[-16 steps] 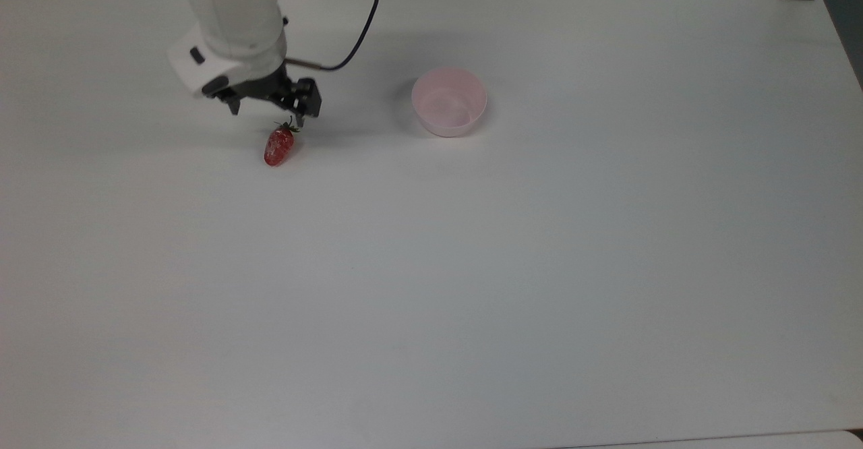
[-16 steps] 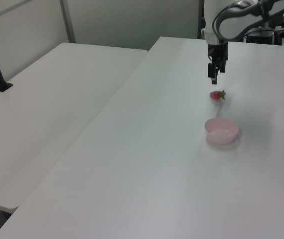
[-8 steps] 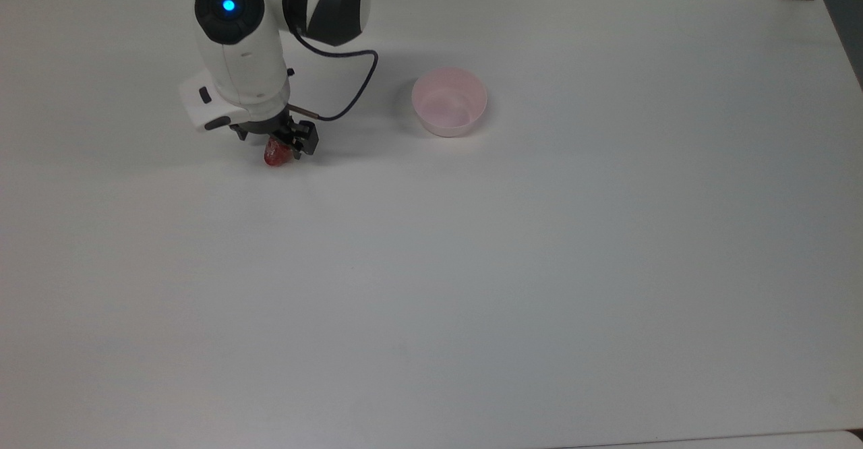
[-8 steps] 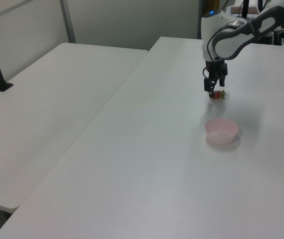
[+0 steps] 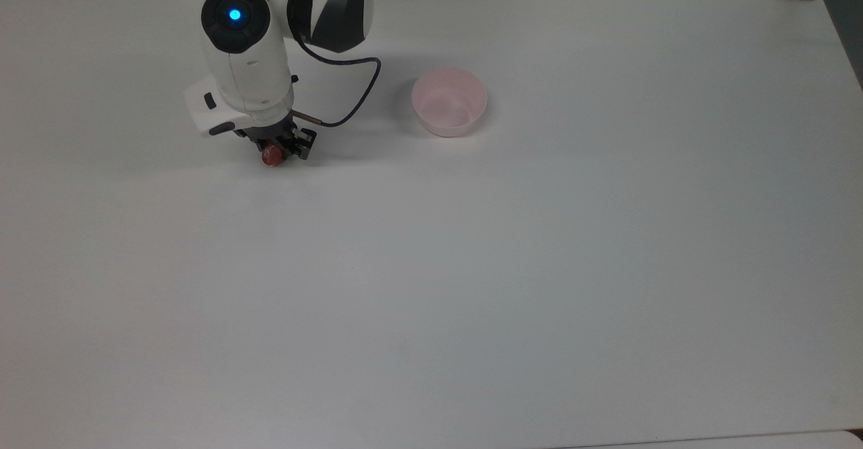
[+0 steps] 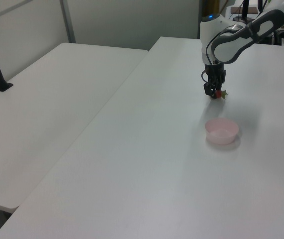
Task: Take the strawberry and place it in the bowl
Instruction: 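Close the gripper around the red strawberry, then lift the strawberry and carry it over the pink bowl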
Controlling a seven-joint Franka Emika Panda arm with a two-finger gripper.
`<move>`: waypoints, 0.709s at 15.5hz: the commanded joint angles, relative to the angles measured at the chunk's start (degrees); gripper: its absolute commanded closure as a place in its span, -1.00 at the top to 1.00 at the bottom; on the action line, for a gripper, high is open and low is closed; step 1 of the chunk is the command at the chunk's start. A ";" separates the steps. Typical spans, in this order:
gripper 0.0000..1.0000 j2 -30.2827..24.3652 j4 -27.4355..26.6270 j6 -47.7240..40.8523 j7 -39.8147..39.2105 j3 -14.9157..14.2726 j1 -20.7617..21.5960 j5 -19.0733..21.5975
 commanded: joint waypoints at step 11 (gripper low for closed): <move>-0.79 -14.78 5.89 -21.06 -8.49 -2.29 10.14 4.94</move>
